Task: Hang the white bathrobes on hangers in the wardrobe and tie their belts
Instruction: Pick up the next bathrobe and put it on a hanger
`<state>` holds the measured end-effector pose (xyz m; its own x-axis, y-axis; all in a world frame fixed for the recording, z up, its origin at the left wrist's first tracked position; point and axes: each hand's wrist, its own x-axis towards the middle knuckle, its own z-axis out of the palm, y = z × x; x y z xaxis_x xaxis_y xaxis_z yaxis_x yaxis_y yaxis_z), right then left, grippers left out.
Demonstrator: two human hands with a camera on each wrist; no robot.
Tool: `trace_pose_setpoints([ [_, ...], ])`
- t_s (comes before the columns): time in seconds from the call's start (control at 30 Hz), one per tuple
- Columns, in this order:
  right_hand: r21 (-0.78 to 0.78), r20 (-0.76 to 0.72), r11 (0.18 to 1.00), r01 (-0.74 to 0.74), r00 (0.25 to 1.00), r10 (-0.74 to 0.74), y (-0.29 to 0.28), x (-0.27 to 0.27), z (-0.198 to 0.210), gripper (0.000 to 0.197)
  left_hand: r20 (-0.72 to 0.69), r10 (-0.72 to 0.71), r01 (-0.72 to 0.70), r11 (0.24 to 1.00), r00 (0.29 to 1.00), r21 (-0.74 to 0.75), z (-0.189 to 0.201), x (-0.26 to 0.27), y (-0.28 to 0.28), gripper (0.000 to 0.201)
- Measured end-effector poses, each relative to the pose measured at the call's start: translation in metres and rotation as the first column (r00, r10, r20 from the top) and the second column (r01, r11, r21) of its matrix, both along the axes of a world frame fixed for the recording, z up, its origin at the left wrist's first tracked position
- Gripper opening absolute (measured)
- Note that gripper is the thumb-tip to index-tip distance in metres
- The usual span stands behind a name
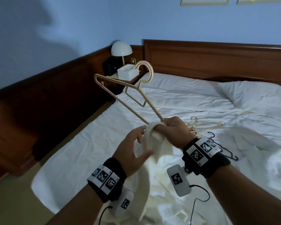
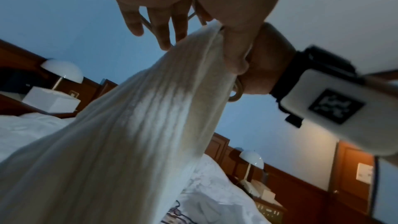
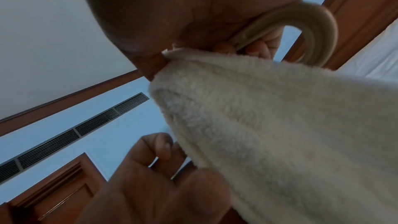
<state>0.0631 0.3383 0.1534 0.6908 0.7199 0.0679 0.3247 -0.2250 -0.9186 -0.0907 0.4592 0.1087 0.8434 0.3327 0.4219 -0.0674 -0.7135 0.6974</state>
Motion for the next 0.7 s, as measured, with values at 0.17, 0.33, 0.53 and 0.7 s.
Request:
trace_pose_setpoints([
  [0.17,-0.025,0.029,1.0,-0.014,0.999,0.015,-0.002,0.0,-0.002,0.037,-0.059,0.123,-0.125,0.992,0.991,-0.028,-0.008,0.004,-0.001,0.037],
  [0.33,-0.151,0.073,0.988,0.015,0.997,-0.004,-0.012,0.019,-0.016,0.039,0.072,-0.065,0.053,0.986,0.995,0.16,0.002,0.004,0.006,0.025],
  [0.53,-0.26,0.196,0.965,-0.023,0.978,0.076,-0.021,0.016,-0.034,0.052,-0.242,-0.044,0.108,0.959,0.969,0.261,-0.01,0.004,0.021,0.031],
  [0.7,-0.277,0.197,0.959,-0.055,0.974,0.112,-0.019,0.009,-0.043,0.054,-0.3,-0.003,0.159,0.853,0.954,0.497,-0.012,0.006,0.016,0.022],
])
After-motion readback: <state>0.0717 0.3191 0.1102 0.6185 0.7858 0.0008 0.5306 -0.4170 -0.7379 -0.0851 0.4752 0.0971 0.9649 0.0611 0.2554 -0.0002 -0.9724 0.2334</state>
